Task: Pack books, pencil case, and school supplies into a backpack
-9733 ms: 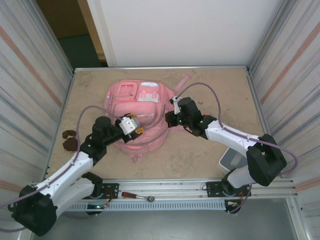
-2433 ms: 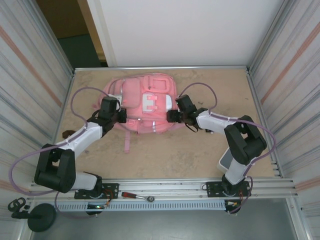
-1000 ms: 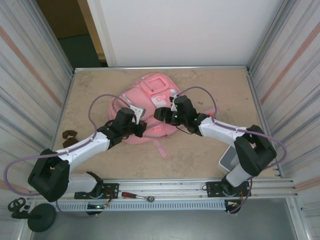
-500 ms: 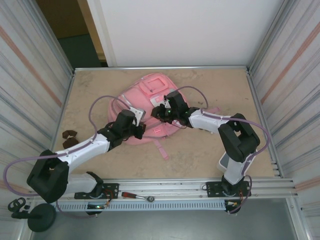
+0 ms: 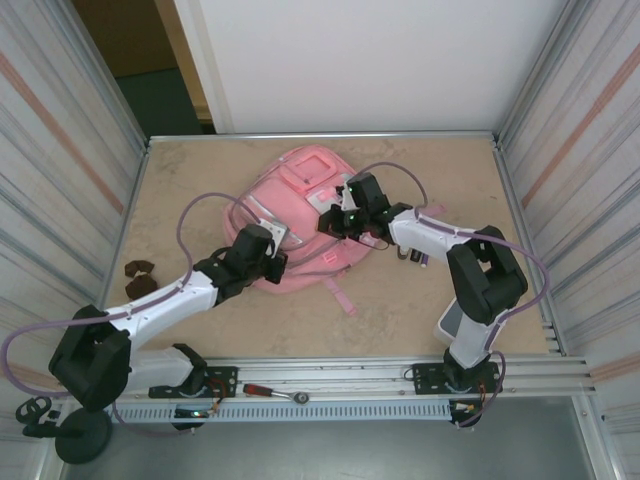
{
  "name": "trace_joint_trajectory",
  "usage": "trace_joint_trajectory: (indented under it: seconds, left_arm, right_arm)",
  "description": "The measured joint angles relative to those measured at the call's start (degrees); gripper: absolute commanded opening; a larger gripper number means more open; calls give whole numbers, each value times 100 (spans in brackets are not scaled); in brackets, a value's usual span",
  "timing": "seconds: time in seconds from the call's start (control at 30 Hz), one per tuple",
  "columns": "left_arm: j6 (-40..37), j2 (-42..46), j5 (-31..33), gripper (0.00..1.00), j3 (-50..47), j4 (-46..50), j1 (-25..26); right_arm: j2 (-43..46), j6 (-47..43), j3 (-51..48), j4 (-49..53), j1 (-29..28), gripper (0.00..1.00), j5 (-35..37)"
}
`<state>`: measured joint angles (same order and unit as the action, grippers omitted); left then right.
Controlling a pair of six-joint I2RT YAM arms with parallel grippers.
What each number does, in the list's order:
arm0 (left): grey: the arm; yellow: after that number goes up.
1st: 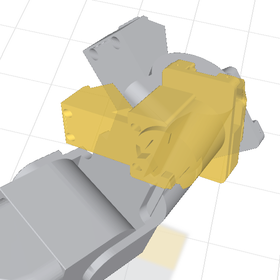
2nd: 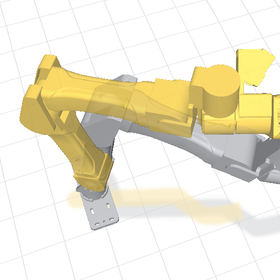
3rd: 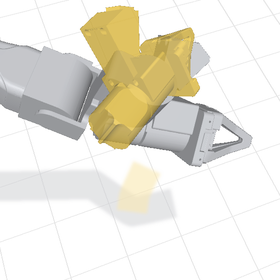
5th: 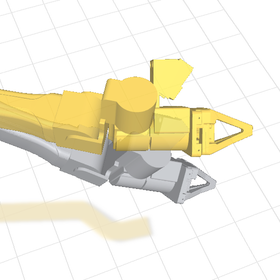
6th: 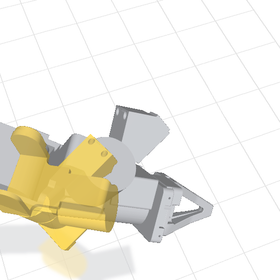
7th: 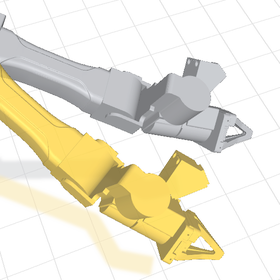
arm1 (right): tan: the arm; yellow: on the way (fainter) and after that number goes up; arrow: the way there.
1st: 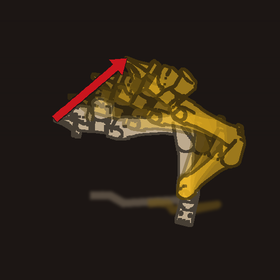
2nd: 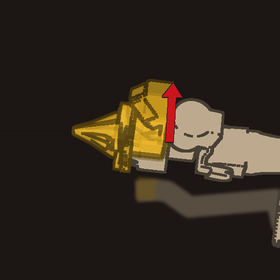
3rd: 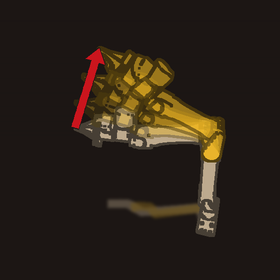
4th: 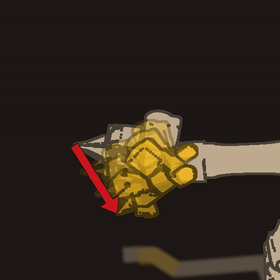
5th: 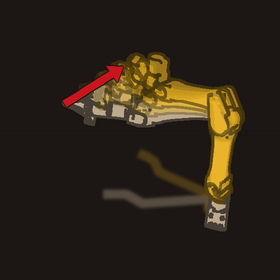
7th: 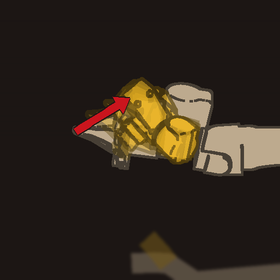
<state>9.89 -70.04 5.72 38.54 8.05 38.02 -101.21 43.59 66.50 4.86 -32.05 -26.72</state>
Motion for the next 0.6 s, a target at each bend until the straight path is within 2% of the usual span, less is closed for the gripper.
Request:
trace_joint_trajectory:
  seconds: [0.23,0.43,0.6]
  left_arm:
    - [-160,0,-138,0,111,85,4]
    - [-275,-2,-417,0,109,-26,249]
    - [-260,-229,-479,0,199,-170,483]
  right_arm:
    - [-20,-957,538,1005,289,0,-328]
    - [-369,-1543,1259,1991,431,0,-479]
    - [-675,-1932,1882,2634,511,12,-509]
